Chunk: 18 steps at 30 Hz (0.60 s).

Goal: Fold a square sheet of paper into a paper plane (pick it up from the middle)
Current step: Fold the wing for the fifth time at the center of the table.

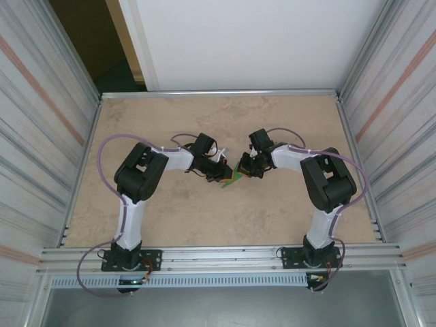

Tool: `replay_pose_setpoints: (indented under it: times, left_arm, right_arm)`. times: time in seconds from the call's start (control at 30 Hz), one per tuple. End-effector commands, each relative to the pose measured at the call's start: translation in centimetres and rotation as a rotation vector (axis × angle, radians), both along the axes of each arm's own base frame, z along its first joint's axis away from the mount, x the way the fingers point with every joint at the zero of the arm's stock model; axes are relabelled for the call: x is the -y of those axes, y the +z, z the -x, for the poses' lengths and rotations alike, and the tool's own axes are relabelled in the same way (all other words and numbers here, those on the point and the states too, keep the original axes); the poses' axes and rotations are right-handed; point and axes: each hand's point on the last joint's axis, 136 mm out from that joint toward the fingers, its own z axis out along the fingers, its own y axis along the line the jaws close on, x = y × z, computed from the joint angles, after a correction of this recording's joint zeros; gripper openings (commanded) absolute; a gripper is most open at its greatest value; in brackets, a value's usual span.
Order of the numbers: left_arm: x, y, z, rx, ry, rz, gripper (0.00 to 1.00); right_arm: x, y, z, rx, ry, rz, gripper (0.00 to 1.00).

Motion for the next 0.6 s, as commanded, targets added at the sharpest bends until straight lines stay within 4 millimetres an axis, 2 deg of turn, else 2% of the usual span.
replay_pose_setpoints:
  times: [0.0,0.57]
  left_arm:
    - [-2.7,-4.9,1.9,-0.123,0.034,-0.162,0.09]
    - [-2.9,-4.3,1.8,-0.111,0.037,-0.152,0.10]
  right_arm:
    - [0.8,-0.9,0.4,-0.038,-0.039,0.017,0.08]
    - [1.6,-2.6,0.7,-0.084,-0.031,0.045,0.09]
